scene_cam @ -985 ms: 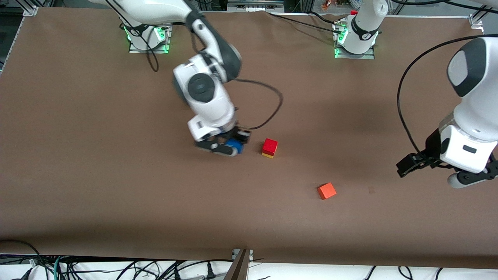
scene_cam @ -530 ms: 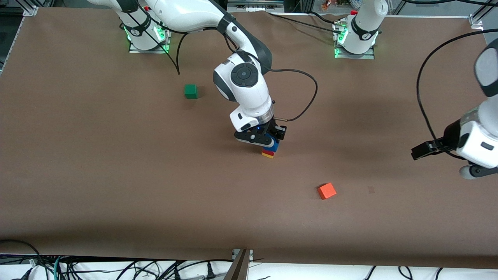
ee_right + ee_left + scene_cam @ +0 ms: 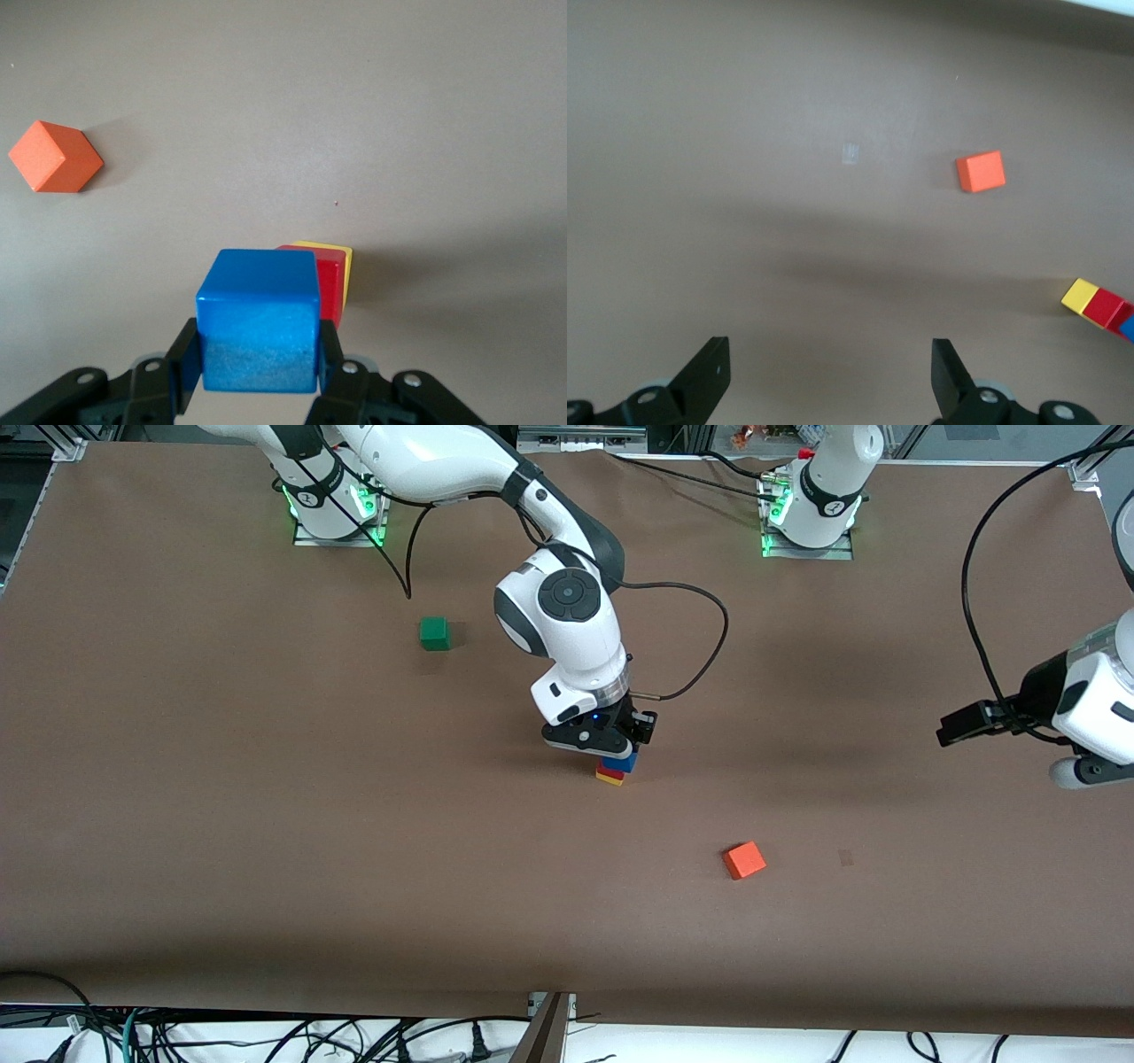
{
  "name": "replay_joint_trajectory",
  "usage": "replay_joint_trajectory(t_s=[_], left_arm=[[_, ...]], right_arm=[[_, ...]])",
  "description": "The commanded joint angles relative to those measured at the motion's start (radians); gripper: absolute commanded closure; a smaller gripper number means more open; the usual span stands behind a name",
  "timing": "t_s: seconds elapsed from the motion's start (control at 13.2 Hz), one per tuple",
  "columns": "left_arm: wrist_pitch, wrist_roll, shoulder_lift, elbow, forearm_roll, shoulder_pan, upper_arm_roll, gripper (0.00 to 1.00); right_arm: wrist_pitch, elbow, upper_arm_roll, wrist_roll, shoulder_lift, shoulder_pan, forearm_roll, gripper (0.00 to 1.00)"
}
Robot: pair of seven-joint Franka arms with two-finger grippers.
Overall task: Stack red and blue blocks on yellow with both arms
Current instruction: 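Open the right gripper to release the blue cube on the stack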
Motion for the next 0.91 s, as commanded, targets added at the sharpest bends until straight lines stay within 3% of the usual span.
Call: replay_joint_trajectory(t_s=[0.0, 0.23, 0.45, 0.68, 0.83], left_arm=[[0.040, 0.013, -0.061, -0.099, -0.009, 0.011, 0.003, 0.00], [0.043, 0.020, -0.037, -0.081, -0.009, 0.021, 0.003, 0.00], [0.044, 0.019, -0.032, -0.079, -0.012, 0.016, 0.001, 0.00], [0.044, 0.019, -0.018, -0.053, -0.009, 0.016, 0.001, 0.00], [0.044, 0.020, -0.014, -0.048, -0.009, 0.019, 0.001, 0.00]], right_arm=[[-0.009, 0.033, -0.007, 0.008, 0.020, 0.005, -0.015, 0.60], [-0.013, 0.030, -0.005, 0.008, 0.020, 0.005, -0.011, 0.59], [-0.013, 0.030, -0.005, 0.008, 0.021, 0.005, -0.011, 0.47], [-0.008, 0.030, -0.005, 0.007, 0.020, -0.004, -0.011, 0.00], [-0.008, 0.030, -0.007, 0.004, 0.018, -0.004, -0.011, 0.00]])
